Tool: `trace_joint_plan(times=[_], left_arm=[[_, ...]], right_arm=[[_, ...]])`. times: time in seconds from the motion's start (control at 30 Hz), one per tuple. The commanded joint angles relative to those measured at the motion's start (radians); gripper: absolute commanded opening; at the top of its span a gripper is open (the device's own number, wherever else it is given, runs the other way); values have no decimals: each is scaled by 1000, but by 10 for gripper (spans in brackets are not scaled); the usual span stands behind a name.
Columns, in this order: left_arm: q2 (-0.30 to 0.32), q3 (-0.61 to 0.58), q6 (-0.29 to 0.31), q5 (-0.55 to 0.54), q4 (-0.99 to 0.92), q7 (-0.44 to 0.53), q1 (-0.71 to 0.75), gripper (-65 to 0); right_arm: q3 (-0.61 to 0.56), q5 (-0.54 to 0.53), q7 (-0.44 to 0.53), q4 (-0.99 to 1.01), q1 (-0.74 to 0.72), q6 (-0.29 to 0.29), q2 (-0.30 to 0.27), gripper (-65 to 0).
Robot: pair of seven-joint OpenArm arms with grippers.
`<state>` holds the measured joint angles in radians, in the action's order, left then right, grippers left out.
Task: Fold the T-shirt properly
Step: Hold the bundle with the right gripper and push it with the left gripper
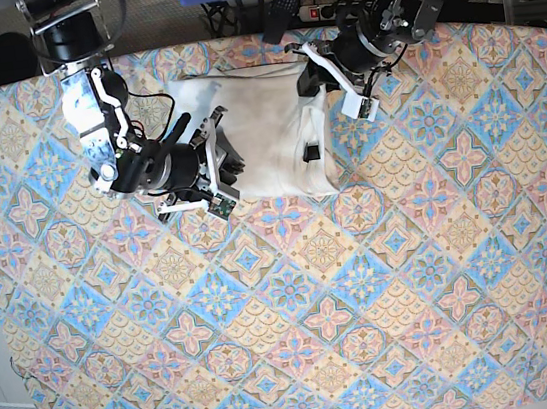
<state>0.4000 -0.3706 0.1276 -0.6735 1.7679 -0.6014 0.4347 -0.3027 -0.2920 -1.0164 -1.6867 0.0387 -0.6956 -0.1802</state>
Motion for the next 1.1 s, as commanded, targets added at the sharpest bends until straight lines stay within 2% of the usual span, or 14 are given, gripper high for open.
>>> trace_joint_plan(times=[0.0, 0.27, 0.5, 0.67, 0.83, 0.97, 1.07], left_arm=[[6, 2, 14, -10, 43, 18, 14, -650], [4, 22, 14, -7, 33, 18, 59, -650], [3, 22, 14, -7, -107, 19, 6, -648], [1, 18, 14, -15, -135, 18, -23, -597], [9, 31, 14, -15, -59, 11, 13, -500], [6, 124, 14, -15, -29, 11, 74, -414], [4, 169, 14, -15, -9, 11, 95, -366]], right_arm=[[4, -13, 17, -19, -13, -3, -3, -537], [4, -13, 17, -19, -13, -3, -3, -537], [4, -13, 17, -19, -13, -3, -3, -537], [-2, -13, 17, -42, -10, -3, -3, -537], [-10, -14, 12, -120, -7, -3, 1, -537], [-60, -11, 18, -51, -15, -3, 5, -537], [-69, -9, 37, 43, -63, -3, 48, -537]])
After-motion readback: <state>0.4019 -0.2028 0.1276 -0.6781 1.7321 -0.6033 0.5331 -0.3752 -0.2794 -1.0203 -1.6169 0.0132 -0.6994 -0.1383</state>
